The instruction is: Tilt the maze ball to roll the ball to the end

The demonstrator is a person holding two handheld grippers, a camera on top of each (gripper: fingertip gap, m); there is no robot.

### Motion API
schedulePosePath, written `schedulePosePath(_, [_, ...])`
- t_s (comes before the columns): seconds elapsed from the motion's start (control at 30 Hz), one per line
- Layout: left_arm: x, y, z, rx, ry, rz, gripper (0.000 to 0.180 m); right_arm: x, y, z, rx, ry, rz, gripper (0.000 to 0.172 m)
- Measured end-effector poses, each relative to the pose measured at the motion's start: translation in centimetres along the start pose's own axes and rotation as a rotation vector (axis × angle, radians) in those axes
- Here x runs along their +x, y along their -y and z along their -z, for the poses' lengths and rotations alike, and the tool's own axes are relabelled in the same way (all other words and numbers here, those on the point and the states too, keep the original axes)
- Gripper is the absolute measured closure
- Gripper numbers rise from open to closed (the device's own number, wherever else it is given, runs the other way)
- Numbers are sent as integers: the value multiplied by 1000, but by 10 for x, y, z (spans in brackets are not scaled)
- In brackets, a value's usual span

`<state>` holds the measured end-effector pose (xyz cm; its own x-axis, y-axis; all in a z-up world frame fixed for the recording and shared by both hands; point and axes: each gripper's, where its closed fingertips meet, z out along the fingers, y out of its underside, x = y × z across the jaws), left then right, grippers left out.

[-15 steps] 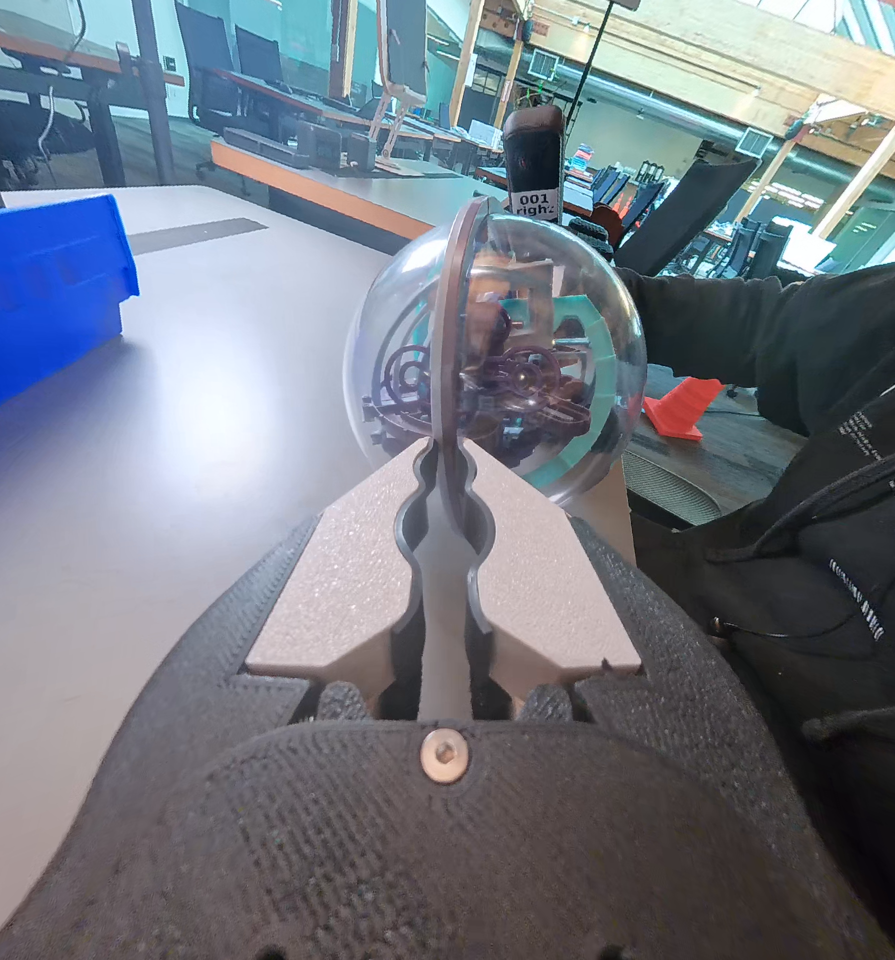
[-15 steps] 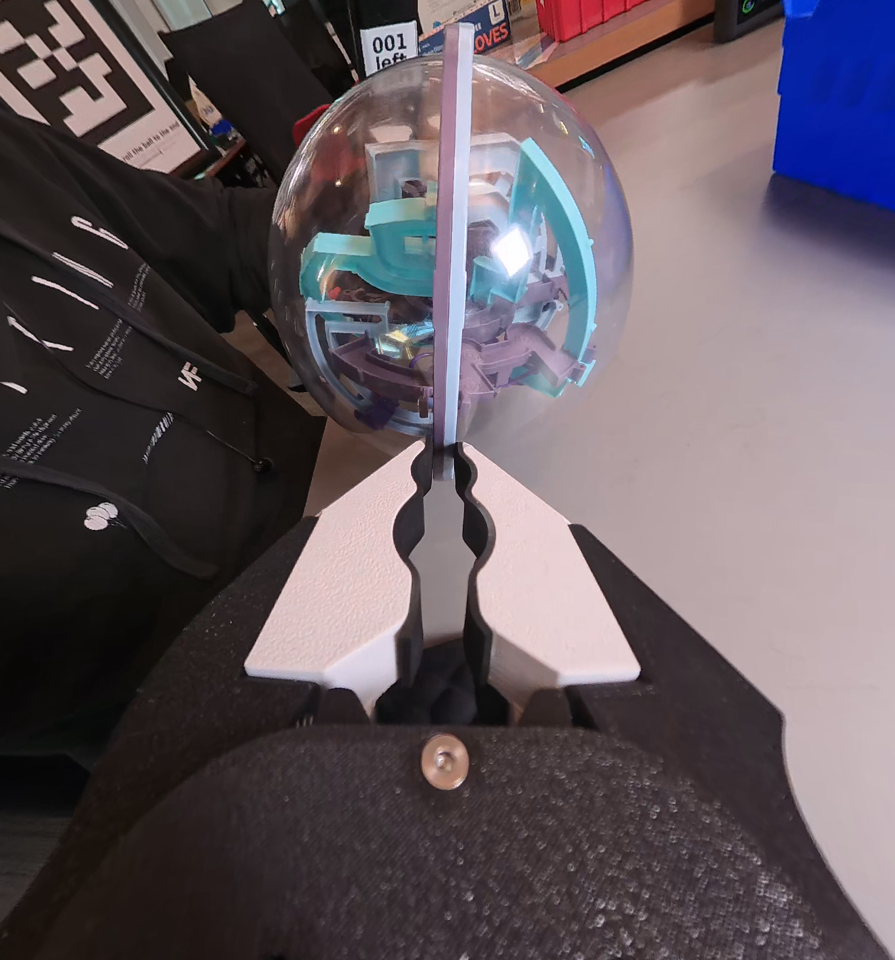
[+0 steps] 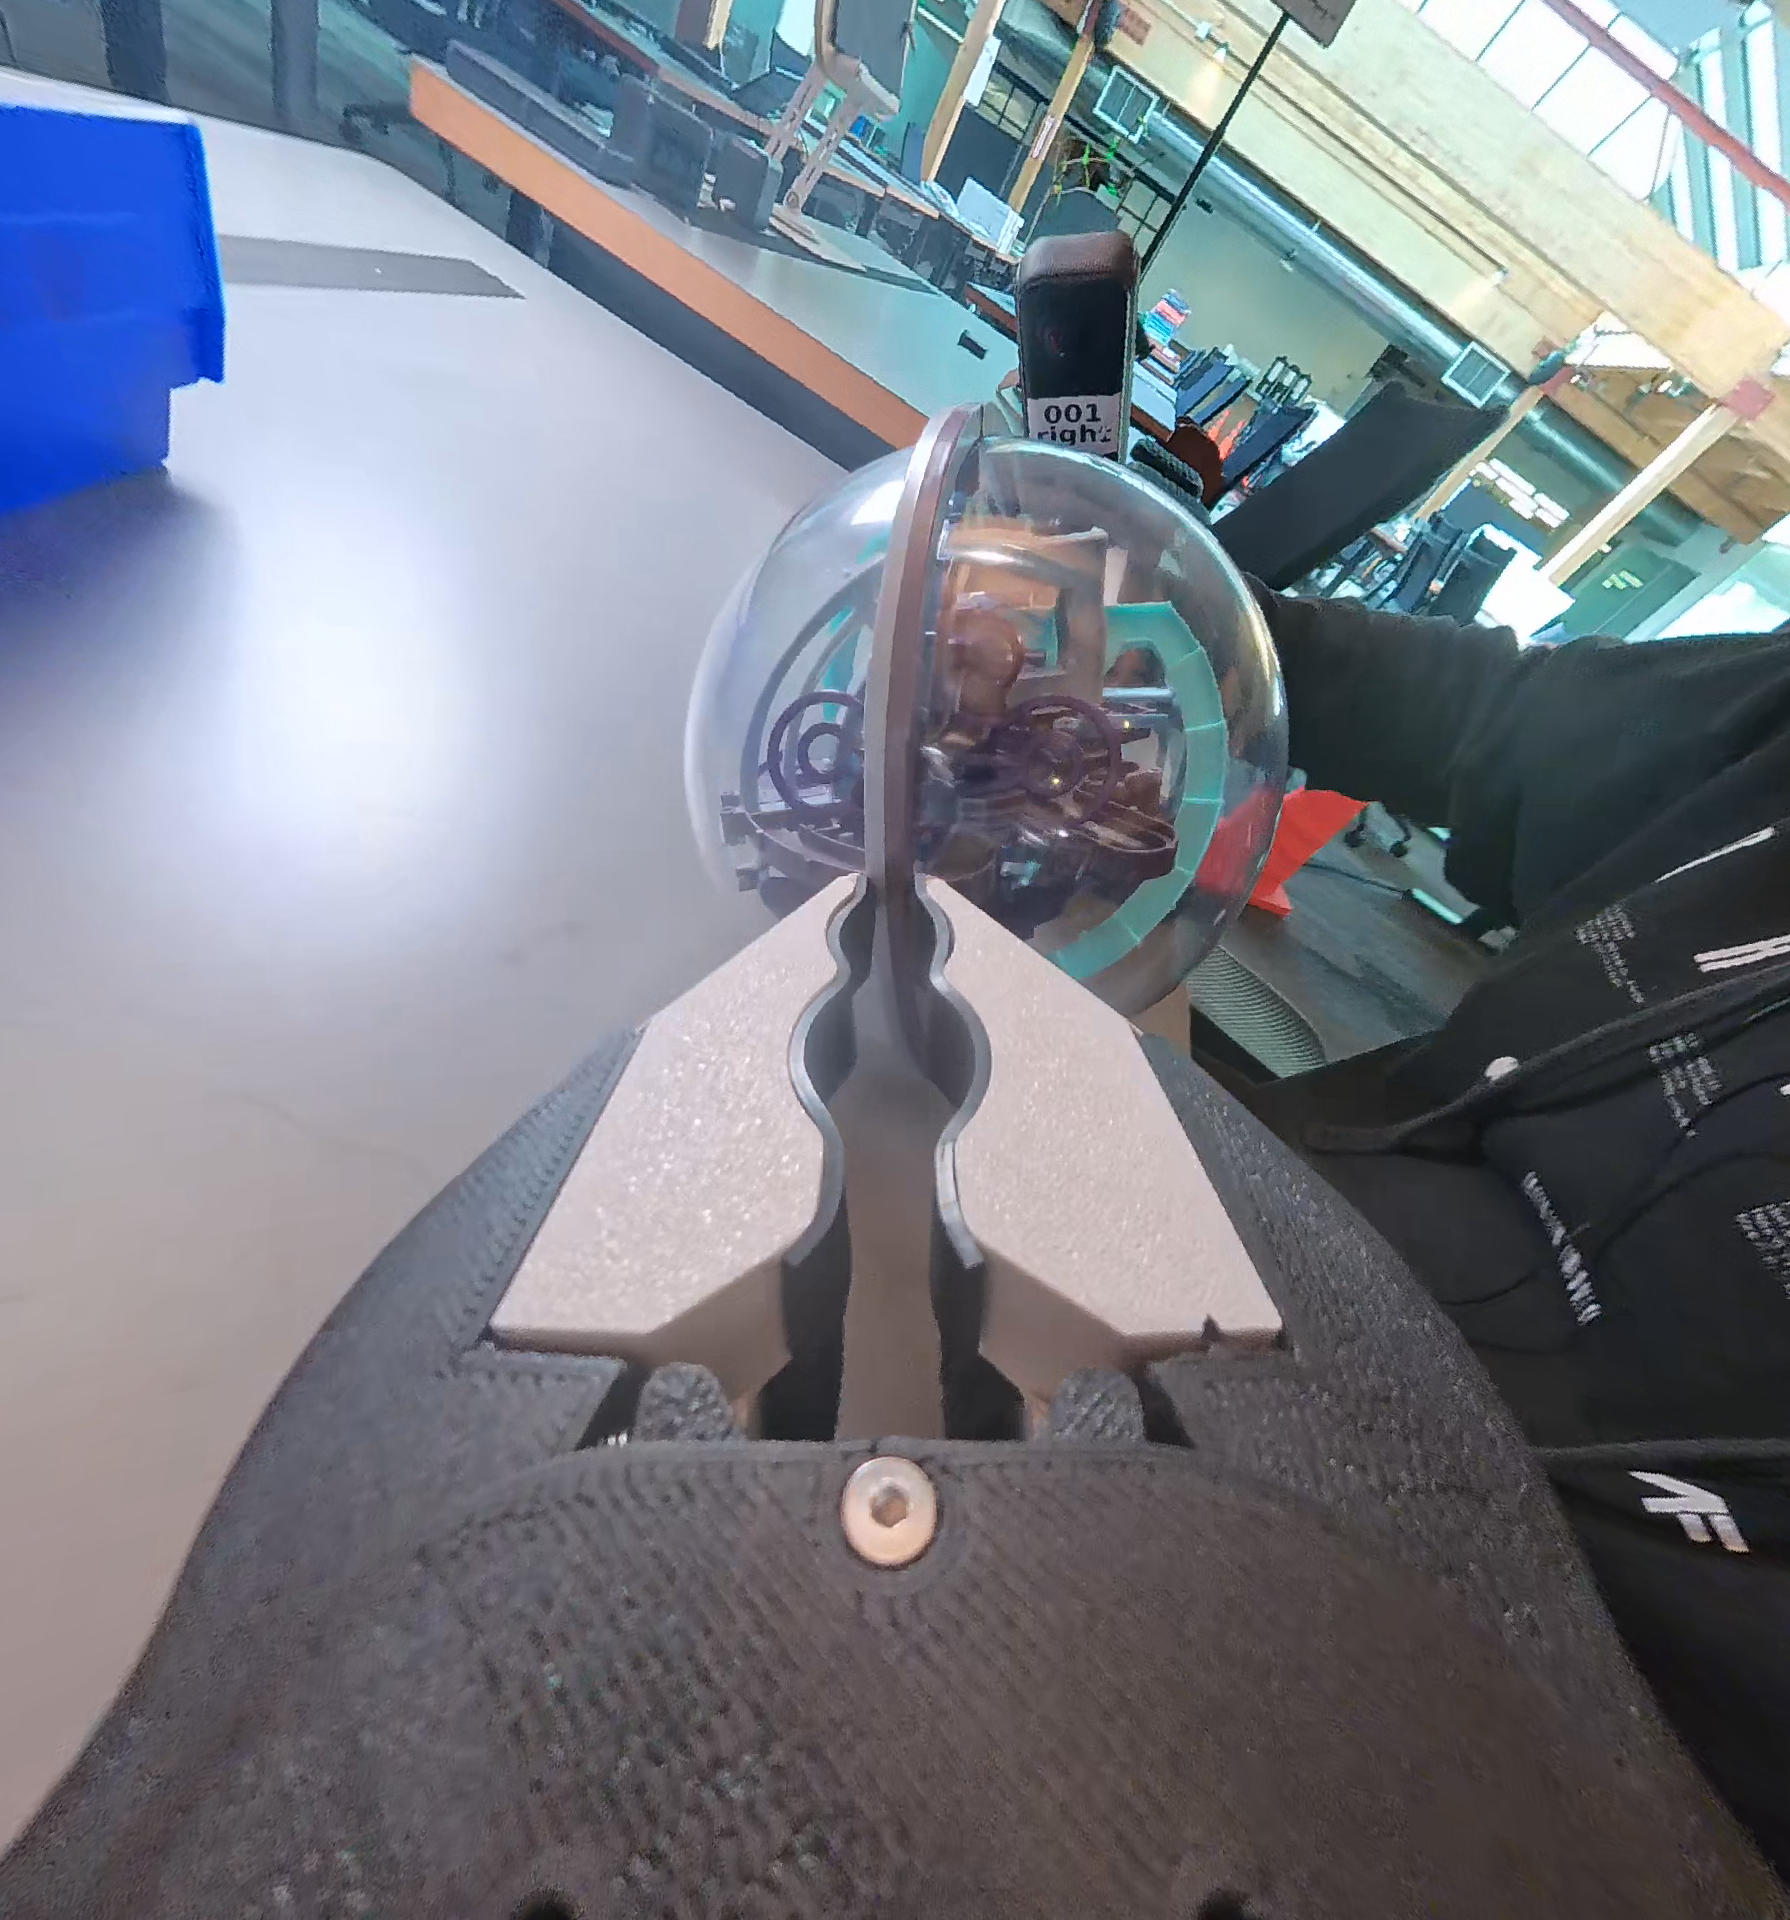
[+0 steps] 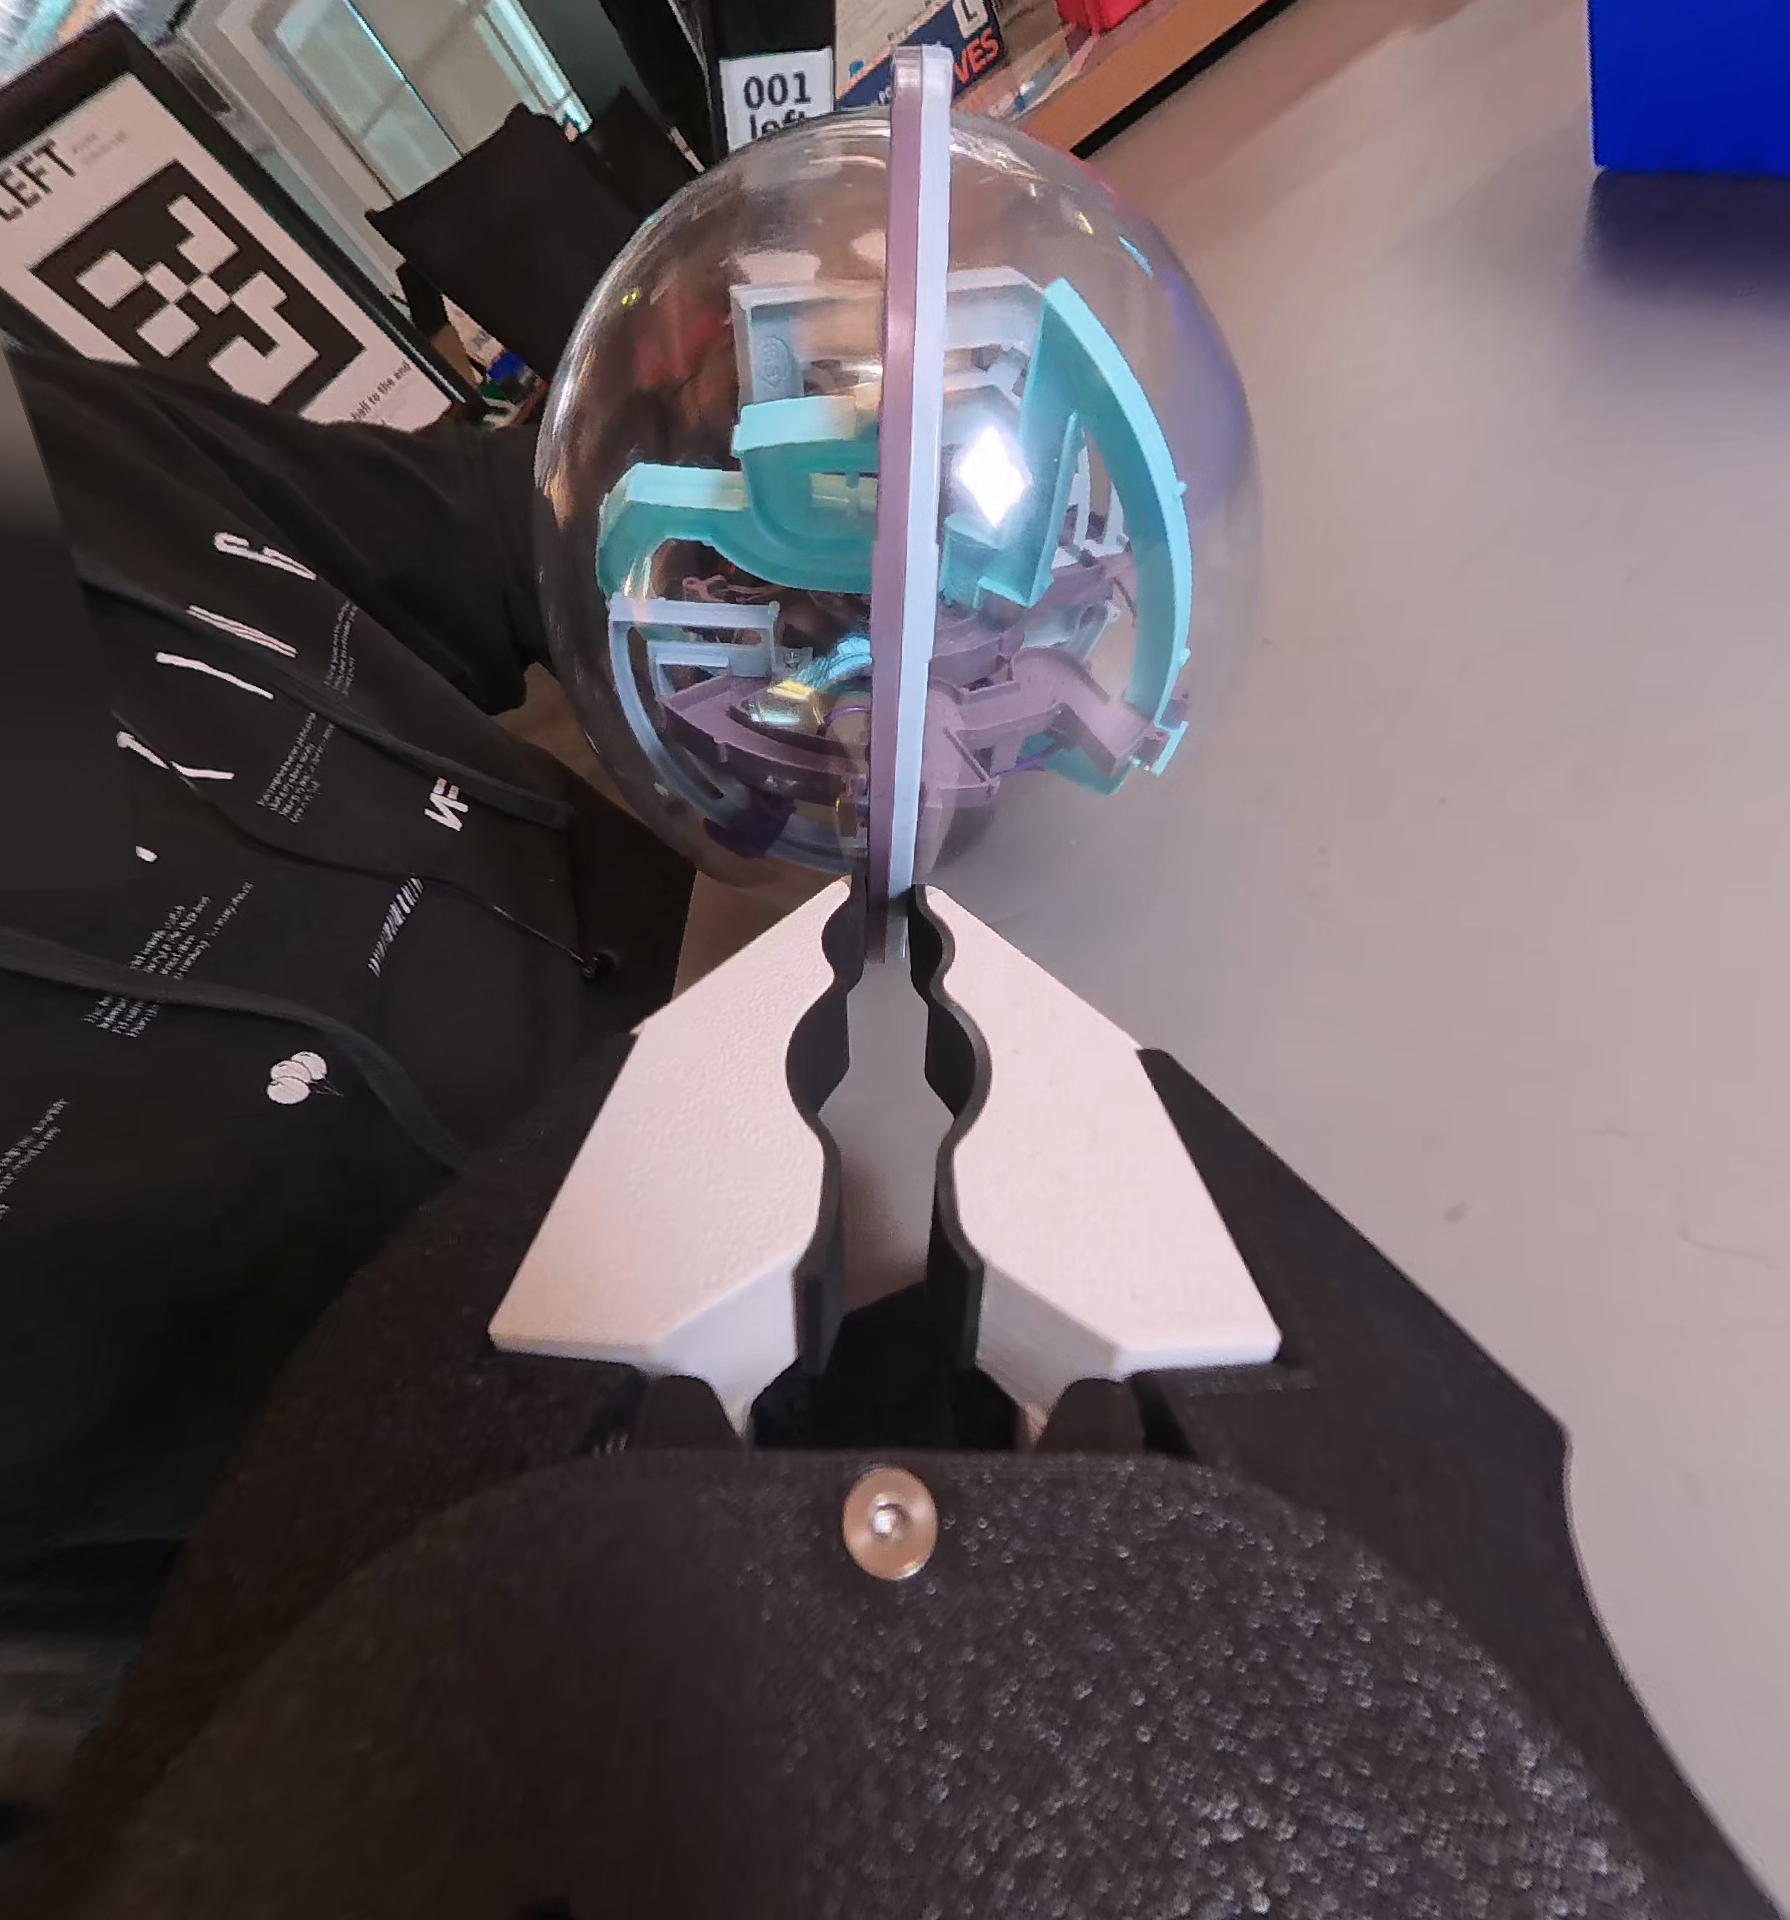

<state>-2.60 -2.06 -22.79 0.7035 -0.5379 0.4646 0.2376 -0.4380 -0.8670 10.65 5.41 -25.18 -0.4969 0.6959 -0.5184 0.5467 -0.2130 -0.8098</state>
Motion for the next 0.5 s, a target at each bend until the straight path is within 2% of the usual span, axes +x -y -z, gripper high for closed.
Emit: schedulePosePath(0.5, [-2, -8, -5, -50, -107, 418, 176, 0, -7, 2, -3, 94, -290, 167])
